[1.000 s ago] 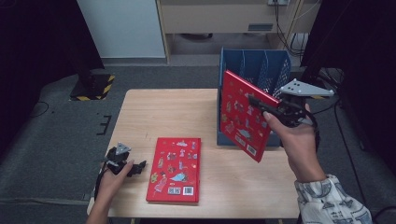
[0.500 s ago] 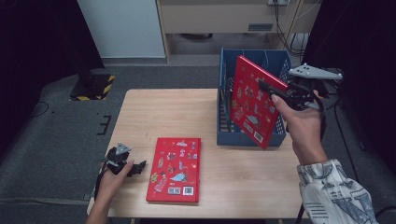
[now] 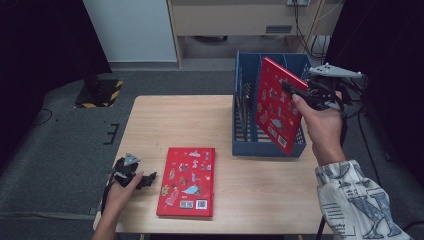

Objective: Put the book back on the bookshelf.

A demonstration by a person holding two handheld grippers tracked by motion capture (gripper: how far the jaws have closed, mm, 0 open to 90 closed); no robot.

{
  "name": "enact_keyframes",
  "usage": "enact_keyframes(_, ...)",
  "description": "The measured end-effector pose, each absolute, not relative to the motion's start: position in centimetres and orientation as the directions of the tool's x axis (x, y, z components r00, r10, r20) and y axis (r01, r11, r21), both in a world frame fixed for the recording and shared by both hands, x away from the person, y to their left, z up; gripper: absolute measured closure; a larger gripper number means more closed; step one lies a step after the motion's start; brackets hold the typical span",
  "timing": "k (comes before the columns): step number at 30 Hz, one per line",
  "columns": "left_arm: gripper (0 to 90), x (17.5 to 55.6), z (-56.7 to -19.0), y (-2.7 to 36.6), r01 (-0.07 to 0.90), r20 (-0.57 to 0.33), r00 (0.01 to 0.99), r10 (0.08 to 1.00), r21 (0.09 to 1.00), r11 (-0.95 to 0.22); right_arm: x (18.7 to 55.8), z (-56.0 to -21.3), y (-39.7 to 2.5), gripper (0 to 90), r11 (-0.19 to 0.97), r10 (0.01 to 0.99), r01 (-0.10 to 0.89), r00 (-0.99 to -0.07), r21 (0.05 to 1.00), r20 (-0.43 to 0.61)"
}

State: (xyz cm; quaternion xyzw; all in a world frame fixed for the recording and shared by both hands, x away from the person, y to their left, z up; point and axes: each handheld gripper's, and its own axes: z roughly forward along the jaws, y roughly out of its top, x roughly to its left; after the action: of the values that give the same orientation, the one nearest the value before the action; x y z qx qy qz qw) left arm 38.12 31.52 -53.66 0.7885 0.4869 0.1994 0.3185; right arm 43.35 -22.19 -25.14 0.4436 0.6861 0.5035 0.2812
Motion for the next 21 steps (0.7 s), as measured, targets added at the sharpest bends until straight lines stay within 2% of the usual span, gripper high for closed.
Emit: enact_keyframes(21,0.0,38.2,-53.7,31.4,0.64,0.0,0.445,0.895,0.699,-0.318,46.7,-26.2,-22.1,79.3,0.113,0.926,0.354,-0.375,0.929,0.031)
